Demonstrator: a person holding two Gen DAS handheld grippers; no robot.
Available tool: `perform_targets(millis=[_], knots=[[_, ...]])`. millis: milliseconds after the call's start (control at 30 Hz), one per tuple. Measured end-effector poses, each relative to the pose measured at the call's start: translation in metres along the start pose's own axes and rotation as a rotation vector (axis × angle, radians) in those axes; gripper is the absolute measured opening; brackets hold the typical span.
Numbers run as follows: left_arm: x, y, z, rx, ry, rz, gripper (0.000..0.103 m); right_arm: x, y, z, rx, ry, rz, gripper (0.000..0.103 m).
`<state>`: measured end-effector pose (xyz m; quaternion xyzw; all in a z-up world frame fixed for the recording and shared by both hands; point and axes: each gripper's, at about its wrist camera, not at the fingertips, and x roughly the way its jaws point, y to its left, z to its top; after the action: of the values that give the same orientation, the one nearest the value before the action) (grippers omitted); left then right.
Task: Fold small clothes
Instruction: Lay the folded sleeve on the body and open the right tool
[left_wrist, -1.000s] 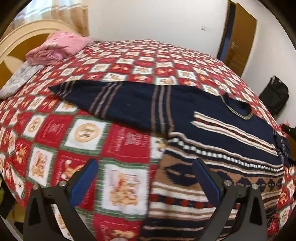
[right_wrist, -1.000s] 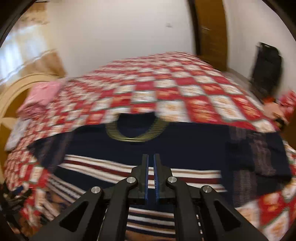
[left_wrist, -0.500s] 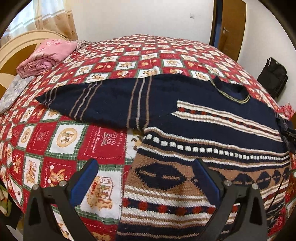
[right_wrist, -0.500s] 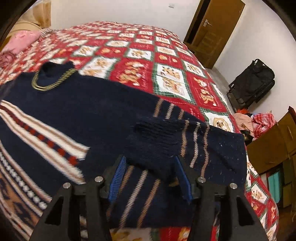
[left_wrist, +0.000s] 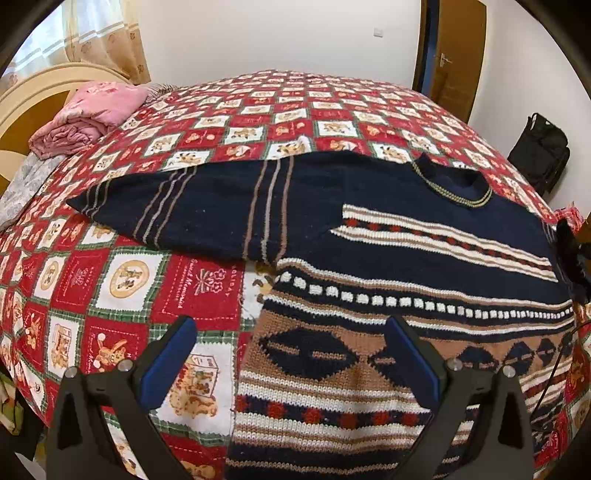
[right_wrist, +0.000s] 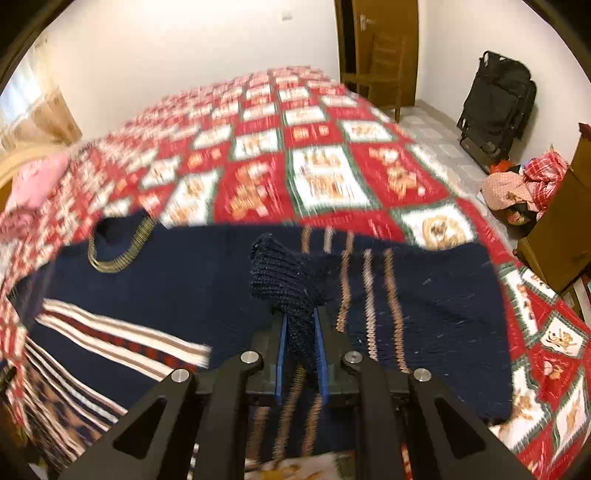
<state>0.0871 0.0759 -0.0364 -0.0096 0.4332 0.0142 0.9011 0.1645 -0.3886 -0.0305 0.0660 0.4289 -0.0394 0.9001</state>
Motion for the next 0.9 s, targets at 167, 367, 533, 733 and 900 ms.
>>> perform_targets(millis=[167, 367, 533, 733, 900], knots=[[-0.007, 0.012, 0.002, -0.032, -0.023, -0.015, 0.103, -0.054, 0.073, 0.023, -0.056, -0.112, 0.061, 0.014], [-0.015, 0.041, 0.001, -0.090, -0.056, 0.005, 0.103, -0.074, 0.200, 0.027, -0.152, -0.166, 0.264, 0.014], [-0.023, 0.074, -0.001, -0.137, -0.089, 0.061, 0.103, -0.039, 0.319, 0.007, -0.243, -0.138, 0.376, 0.014], [-0.019, 0.111, -0.009, -0.214, -0.078, 0.086, 0.103, 0.034, 0.404, -0.038, -0.303, -0.078, 0.291, 0.014], [-0.008, 0.125, -0.015, -0.244, -0.050, 0.086, 0.103, 0.080, 0.420, -0.068, -0.308, 0.000, 0.258, 0.021]])
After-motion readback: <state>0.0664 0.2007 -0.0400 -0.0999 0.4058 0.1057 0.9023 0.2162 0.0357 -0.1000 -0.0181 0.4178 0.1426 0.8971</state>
